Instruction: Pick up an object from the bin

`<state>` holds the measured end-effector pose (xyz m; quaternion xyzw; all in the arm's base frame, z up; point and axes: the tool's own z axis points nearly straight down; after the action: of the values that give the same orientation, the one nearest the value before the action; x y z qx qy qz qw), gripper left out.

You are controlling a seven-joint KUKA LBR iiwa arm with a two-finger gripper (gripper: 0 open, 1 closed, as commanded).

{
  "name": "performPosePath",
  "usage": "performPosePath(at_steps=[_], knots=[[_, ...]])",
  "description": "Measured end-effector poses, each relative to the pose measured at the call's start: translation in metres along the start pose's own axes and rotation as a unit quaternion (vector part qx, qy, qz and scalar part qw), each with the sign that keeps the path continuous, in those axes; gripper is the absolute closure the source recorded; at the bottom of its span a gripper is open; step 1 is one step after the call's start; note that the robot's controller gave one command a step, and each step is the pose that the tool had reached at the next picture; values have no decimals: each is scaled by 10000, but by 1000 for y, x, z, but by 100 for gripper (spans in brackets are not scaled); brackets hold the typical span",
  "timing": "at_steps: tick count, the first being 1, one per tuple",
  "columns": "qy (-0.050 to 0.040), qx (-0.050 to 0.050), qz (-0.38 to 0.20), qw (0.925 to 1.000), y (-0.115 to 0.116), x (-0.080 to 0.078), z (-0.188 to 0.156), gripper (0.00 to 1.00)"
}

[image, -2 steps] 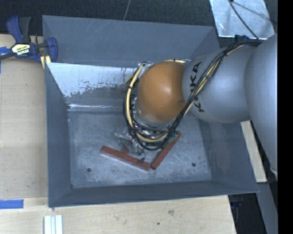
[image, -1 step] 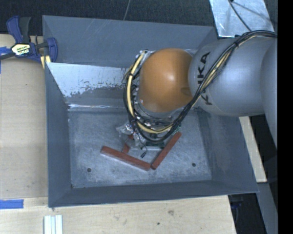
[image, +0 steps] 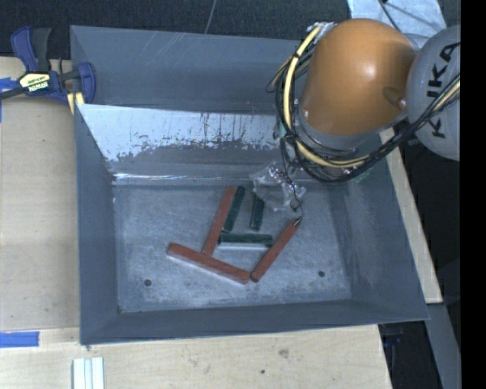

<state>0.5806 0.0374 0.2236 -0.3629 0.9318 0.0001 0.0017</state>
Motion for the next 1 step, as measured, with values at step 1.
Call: performPosePath(at_steps=[1], knots=[[2,-2,2,10000,0,0,0,100]])
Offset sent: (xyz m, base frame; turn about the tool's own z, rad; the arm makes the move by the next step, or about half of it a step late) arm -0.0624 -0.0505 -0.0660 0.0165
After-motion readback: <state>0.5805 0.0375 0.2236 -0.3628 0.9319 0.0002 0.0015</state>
